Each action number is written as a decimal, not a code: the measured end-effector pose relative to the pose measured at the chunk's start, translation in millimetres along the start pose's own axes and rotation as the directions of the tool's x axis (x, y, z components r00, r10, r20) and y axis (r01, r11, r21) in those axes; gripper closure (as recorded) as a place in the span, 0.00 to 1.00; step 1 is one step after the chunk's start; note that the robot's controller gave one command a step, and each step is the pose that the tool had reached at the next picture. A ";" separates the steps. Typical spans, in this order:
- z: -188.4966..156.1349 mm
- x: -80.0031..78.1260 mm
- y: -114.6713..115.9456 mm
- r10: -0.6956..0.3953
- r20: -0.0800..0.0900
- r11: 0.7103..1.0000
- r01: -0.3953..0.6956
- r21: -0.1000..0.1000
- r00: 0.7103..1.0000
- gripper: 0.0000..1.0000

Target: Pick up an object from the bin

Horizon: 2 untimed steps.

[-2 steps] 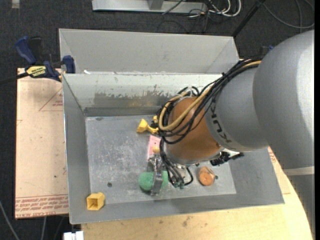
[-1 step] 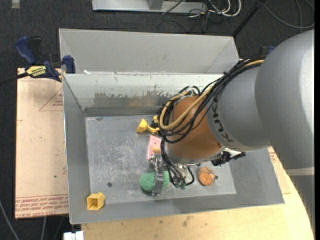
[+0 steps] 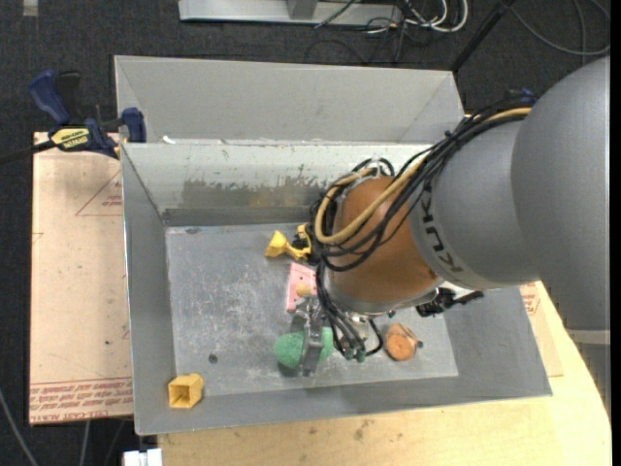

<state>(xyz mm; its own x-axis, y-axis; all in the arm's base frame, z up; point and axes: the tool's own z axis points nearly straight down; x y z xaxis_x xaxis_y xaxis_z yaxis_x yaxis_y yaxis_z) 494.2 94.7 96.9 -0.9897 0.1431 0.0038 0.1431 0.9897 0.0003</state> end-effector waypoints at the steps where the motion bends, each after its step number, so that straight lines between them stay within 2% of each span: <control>1: -13.3 -1.8 0.4 0.000 0.006 1.000 0.000 -0.002 1.000 1.00; 2: -19.7 -1.8 0.6 0.001 0.008 1.000 -0.001 -0.002 1.000 1.00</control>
Offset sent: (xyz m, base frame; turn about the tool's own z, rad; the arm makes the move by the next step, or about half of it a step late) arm 0.0000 0.0001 0.0220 0.0000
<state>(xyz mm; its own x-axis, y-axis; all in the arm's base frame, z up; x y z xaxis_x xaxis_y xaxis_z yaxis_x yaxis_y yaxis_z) 496.1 95.0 116.6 -0.9896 0.1438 -0.0043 0.1438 0.9896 0.0025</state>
